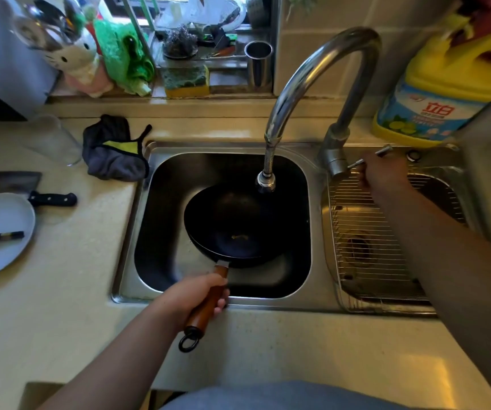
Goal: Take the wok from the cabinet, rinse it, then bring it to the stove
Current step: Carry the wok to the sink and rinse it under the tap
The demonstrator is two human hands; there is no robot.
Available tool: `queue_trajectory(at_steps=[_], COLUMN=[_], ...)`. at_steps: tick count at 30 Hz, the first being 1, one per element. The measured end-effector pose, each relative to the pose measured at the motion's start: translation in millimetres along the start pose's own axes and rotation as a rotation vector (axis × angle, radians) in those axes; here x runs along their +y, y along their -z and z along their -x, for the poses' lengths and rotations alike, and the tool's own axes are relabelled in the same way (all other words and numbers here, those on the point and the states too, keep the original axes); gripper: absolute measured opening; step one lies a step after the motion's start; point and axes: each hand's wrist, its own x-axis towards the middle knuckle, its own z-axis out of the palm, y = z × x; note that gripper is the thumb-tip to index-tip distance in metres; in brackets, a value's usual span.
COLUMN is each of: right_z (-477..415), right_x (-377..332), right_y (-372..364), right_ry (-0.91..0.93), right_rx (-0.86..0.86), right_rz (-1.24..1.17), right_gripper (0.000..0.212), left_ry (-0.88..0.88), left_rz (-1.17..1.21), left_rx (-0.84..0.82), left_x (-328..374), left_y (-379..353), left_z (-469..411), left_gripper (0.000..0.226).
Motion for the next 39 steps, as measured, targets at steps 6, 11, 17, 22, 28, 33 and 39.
queue_trajectory(at_steps=[6, 11, 17, 22, 28, 33, 39], right_z=[-2.0, -0.6, 1.5, 4.7, 13.0, 67.6, 216.2], right_x=[5.0, 10.4, 15.3, 16.3, 15.8, 23.7, 75.2], right_y=[3.7, 3.0, 3.3, 1.9, 0.8, -1.7, -14.9], right_ry=[0.025, -0.007, -0.027, -0.033, -0.041, -0.248, -0.540], right_rx=[-0.013, 0.002, 0.008, 0.010, -0.011, -0.290, -0.901], right_rz=[-0.024, -0.092, -0.151, -0.170, -0.193, -0.030, 0.361], right_gripper=[0.012, 0.008, 0.014, 0.007, 0.005, 0.020, 0.055], left_ry=[-0.020, 0.014, 0.051, 0.066, 0.074, 0.050, -0.092], left_rz=[0.065, 0.076, 0.077, 0.096, 0.095, 0.101, 0.042], left_rx=[-0.007, 0.009, 0.016, 0.019, 0.024, 0.014, -0.060], left_x=[-0.3, -1.4, -3.2, -1.5, -1.6, -4.2, -6.5], left_y=[0.0, -2.5, -1.6, -2.3, -4.2, -8.0, -24.1], left_z=[2.9, -0.3, -3.5, -2.4, -3.9, -6.7, -10.7], left_gripper=[0.013, 0.014, 0.022, 0.021, 0.024, 0.026, 0.019])
